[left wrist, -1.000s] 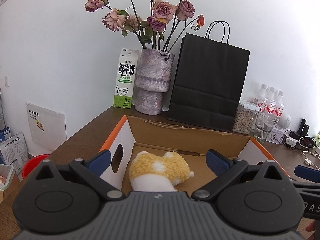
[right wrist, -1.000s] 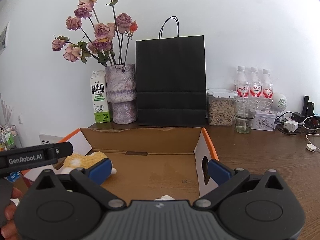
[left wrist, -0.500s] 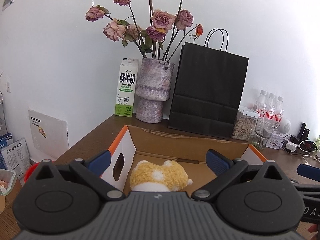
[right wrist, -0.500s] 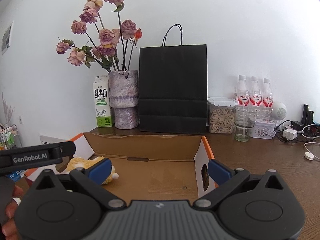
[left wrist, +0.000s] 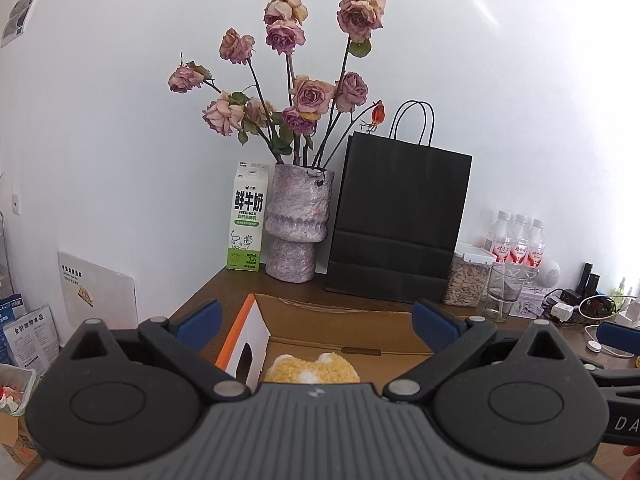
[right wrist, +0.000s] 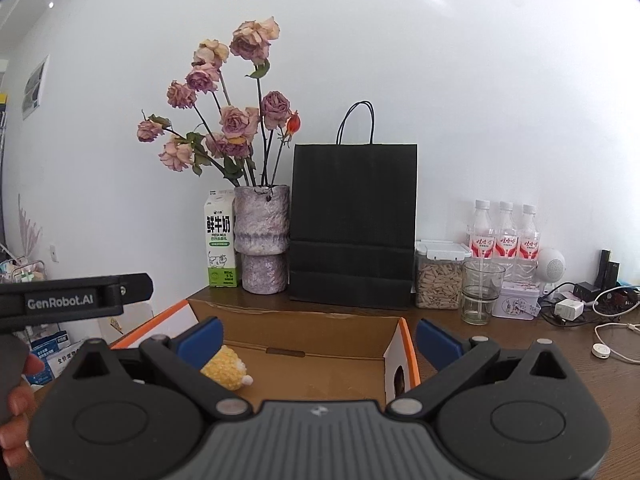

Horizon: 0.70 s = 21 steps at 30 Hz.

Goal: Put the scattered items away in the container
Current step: 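Open both grippers to release the sheep and tissue into the box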

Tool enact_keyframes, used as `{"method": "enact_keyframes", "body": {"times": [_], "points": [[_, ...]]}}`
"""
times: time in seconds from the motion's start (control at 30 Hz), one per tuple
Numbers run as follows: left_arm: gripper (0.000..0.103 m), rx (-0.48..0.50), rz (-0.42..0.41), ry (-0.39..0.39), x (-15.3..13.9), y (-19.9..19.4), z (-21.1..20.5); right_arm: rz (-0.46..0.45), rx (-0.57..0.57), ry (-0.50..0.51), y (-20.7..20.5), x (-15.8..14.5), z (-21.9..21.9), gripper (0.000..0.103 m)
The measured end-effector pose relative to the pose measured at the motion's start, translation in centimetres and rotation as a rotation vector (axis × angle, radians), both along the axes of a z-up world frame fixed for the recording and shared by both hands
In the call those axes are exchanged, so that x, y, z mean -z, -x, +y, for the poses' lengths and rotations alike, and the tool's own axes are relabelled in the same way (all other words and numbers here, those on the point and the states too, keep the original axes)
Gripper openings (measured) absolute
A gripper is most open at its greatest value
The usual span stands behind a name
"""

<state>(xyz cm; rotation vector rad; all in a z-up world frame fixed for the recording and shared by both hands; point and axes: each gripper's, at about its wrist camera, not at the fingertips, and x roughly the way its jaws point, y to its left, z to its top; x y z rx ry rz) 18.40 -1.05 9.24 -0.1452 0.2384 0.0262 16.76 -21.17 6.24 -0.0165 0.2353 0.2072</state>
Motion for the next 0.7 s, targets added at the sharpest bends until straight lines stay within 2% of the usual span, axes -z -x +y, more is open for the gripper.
{"method": "enact_keyframes", "body": {"times": [0.2,0.43,0.57,0.7], "points": [[0.103,0.008,-0.01,-0.021,-0.3,2.6,0.5,-0.018,0.0,0.01,3.1,-0.7,-0.8,0.103],[0.103,0.021,0.013,-0.031,0.9,6.4,1.4,0.003,0.004,0.022,7.0,0.4,-1.8,0.103],[0.103,0.005,0.028,-0.027,2.4,9.9,2.0,0.047,0.008,-0.011,9.8,1.9,-2.8,0.103],[0.103,-0.009,0.074,0.003,5.2,14.4,2.7,0.14,0.002,-0.024,13.1,5.3,-3.4,0.103]]}}
